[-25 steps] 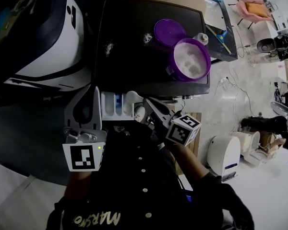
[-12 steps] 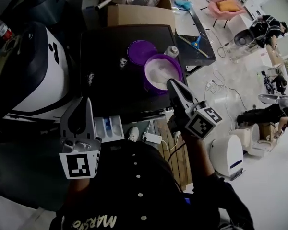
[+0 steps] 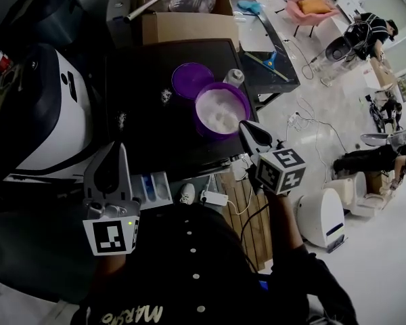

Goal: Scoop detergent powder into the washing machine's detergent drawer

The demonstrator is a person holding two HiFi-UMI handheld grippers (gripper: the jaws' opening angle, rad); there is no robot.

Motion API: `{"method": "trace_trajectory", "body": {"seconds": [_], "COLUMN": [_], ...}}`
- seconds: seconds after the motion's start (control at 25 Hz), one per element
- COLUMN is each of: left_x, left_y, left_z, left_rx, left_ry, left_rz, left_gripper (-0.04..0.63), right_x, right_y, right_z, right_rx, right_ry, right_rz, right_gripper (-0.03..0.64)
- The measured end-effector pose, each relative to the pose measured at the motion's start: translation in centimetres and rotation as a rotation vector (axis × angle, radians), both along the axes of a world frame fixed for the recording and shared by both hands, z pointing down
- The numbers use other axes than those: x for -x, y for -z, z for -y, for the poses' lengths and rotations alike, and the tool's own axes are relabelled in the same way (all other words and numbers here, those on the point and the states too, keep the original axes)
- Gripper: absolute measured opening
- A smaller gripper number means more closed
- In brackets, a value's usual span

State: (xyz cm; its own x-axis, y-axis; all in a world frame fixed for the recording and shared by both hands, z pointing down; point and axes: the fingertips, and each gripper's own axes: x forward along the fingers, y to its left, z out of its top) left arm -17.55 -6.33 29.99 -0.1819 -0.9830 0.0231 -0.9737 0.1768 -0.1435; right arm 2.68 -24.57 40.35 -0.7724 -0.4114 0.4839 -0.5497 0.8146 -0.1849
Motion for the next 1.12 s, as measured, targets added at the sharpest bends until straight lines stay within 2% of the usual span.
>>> {"method": "trace_trajectory", "body": {"seconds": [0.16, 0.44, 0.48, 0.52, 0.56, 0.72, 0.8, 0.92, 1.04, 1.12], "left_x": [0.0, 0.6, 0.6, 0.6, 0.6, 0.5, 0.4, 0.5, 0.7, 1.2], "left_y": [-0.4, -0.4, -0.4, -0.4, -0.4, -0.3, -0.3, 0.0, 0.8, 0.7], "left_z": [0.4, 0.6, 0.6, 0.7, 0.7, 0.9, 0.9, 0.8, 0.7, 0.6], "left_rx": [0.015, 0.018, 0.018, 0.016, 0.015, 0.010, 0.007, -0.009, -0.028, 0.004], "left_ry": [-0.002, 0.011, 0.010, 0.009, 0.008, 0.003, 0.002, 0.000, 0.002, 0.038], "left_rz": [0.003, 0.008, 0.008, 0.008, 0.009, 0.005, 0.003, 0.012, 0.037, 0.018], "left_gripper": [0.014, 0.014, 0.014, 0.014, 0.014, 0.014, 0.014, 0.014, 0.014, 0.014], "right_x": [0.9, 0.9, 1.0, 1.0, 1.0, 0.5, 0.0, -0.6, -0.8, -0.8], "right_y": [-3.5, -4.2, -4.3, -4.3, -4.3, -3.5, -2.5, 0.7, 5.5, 8.4], "right_z": [-0.3, -0.8, -1.1, -1.4, -1.6, -1.2, -0.6, 0.2, -0.1, -0.5], "right_rx": [0.010, -0.002, 0.013, 0.028, 0.038, -0.003, -0.035, -0.105, -0.255, -0.328], "right_ry": [0.052, 0.081, 0.094, 0.104, 0.107, 0.071, 0.027, -0.046, -0.074, -0.089], "right_rz": [-0.149, -0.179, -0.172, -0.161, -0.149, -0.126, -0.089, 0.034, 0.201, 0.297], "right_gripper": [0.032, 0.035, 0.083, 0.174, 0.209, 0.215, 0.215, 0.200, 0.063, 0.038]}}
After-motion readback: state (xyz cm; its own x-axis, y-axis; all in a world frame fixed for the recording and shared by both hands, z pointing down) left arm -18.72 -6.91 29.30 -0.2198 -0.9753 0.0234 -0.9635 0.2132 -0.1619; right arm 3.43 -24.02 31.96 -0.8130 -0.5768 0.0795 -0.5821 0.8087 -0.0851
